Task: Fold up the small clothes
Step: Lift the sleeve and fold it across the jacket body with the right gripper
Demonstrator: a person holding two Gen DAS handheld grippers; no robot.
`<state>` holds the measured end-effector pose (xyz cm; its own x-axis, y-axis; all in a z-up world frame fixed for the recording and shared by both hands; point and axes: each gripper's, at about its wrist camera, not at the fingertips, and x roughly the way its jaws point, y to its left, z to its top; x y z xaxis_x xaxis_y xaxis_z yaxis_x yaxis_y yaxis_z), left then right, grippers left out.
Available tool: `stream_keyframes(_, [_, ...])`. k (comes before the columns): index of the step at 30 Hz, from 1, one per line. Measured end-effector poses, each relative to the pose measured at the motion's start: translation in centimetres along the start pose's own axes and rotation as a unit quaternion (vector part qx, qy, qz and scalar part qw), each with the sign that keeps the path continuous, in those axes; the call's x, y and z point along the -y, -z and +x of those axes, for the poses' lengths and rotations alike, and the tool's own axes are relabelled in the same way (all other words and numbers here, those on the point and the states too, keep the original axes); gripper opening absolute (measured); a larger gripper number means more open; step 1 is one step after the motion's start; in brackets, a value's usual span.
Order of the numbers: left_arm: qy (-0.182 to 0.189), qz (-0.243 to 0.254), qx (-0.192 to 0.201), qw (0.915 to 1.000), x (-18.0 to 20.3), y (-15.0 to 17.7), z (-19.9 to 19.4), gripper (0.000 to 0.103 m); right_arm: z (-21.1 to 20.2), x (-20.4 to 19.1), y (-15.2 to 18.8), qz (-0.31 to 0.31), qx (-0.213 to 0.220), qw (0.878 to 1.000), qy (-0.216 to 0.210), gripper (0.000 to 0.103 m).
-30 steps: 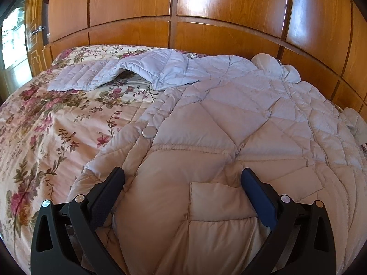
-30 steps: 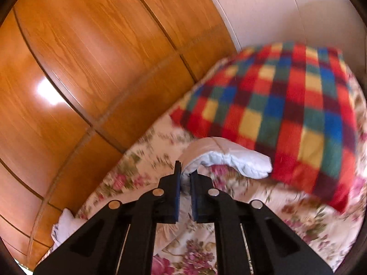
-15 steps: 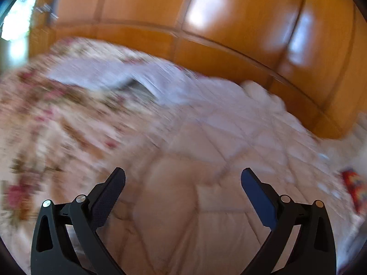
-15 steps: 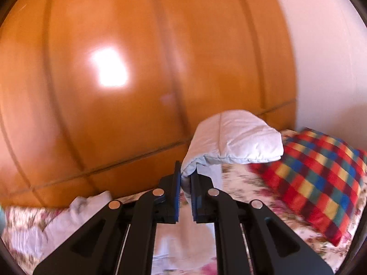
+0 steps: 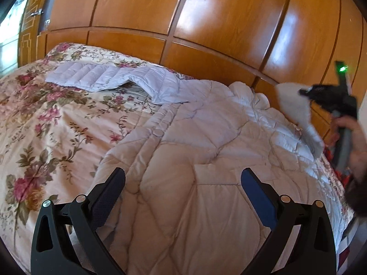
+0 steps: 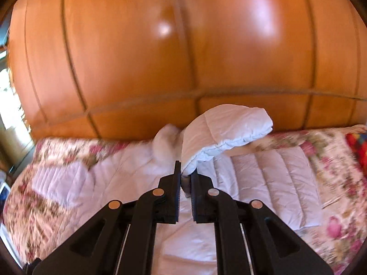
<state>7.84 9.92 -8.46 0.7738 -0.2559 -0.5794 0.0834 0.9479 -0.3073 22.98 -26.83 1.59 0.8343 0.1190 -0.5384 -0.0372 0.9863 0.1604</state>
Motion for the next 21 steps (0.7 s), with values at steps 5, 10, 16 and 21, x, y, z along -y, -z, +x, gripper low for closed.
stream_keyframes(5, [0.006,-0.025,0.003,0.9997,-0.8,-0.4,-0.8,0.1,4.4,-2.4,3.5,-0.006,-0.076,0.997,-0.026,0.019])
stream_keyframes(10, [0.015,-0.024,-0.004,0.9996,0.0,-1.0,-0.8,0.1,6.3,-3.0,6.3,0.023,-0.131,0.989,-0.071,0.063])
stream_keyframes(16, [0.064,-0.024,-0.019,0.9975,2.0,-2.2,0.0,0.1,1.5,0.7,7.0,0.053,-0.092,0.986,-0.13,0.068])
stream_keyframes(21, [0.098,-0.025,-0.028,0.9945,4.6,-4.2,2.3,0.1,-2.7,5.8,7.4,0.068,-0.035,0.994,-0.077,0.068])
